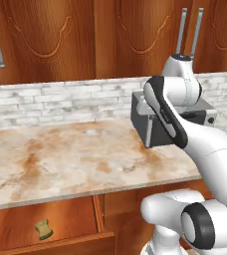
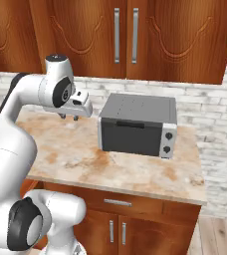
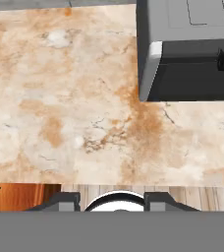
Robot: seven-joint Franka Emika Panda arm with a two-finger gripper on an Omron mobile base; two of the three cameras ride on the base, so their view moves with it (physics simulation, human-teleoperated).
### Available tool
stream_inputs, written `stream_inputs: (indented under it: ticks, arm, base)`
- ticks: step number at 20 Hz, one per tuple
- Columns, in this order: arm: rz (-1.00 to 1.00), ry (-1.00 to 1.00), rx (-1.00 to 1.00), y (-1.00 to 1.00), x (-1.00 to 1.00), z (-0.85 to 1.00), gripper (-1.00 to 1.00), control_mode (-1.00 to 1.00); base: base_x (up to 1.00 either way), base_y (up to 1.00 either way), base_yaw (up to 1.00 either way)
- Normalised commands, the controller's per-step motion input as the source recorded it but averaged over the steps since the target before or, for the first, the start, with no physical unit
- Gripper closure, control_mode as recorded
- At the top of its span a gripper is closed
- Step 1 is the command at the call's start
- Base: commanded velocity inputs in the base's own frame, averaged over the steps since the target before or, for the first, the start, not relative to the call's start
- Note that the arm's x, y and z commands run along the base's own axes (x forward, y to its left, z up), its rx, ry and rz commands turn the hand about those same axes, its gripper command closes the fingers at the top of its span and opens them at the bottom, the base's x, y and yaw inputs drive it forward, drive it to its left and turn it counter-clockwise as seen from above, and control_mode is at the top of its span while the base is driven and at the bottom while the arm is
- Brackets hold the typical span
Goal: Restock the sink supplies by placing the sponge and soap dispenser on the counter and next to the sink. Make sure the soap dispenser is upright.
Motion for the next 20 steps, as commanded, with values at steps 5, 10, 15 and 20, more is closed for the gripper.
stream_inputs:
  ticks: [5, 10, 15, 20]
  arm:
    - [0.00, 0.00, 0.00, 0.00, -0.01, 0.00, -1.00, 1.00]
    - [0.00, 0.00, 0.00, 0.00, 0.00, 0.00, -1.00, 1.00]
    - [0.00, 0.00, 0.00, 0.00, 0.00, 0.00, -1.00, 1.00]
    - [0.00, 0.00, 0.00, 0.00, 0.00, 0.00, -1.00, 1.00]
  base:
    - [-0.63, 0.44, -0.07]
    - [-0.48, 1.00, -0.12]
    - [-0.08, 1.00, -0.03]
    - [-0.02, 0.44, 0.00]
